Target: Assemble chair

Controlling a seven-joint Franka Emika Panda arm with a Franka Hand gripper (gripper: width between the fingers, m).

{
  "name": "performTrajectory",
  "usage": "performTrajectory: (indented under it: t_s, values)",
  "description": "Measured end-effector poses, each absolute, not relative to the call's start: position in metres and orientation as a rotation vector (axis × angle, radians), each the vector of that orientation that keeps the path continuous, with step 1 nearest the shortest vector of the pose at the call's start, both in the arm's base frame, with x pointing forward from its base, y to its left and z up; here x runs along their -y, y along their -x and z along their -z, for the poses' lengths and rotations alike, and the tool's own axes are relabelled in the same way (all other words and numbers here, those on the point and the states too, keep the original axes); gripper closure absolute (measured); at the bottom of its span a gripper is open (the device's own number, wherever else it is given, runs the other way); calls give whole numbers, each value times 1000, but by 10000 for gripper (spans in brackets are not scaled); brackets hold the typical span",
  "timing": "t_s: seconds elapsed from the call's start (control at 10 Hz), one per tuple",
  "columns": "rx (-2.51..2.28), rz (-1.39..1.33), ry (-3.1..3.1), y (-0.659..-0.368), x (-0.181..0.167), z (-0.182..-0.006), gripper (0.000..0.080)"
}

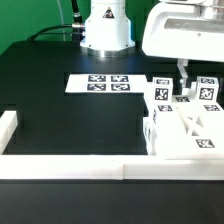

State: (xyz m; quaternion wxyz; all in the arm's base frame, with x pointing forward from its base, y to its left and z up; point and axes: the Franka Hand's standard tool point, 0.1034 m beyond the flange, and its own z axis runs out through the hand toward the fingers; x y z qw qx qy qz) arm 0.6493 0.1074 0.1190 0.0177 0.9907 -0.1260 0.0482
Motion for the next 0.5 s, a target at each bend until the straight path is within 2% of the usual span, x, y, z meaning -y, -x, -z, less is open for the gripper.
performTrajectory:
  t_s: [0.1, 0.5]
  values:
    - [392, -150, -3078, -649, -107, -119, 511]
    - [742, -157, -3025, -650, -107, -119, 511]
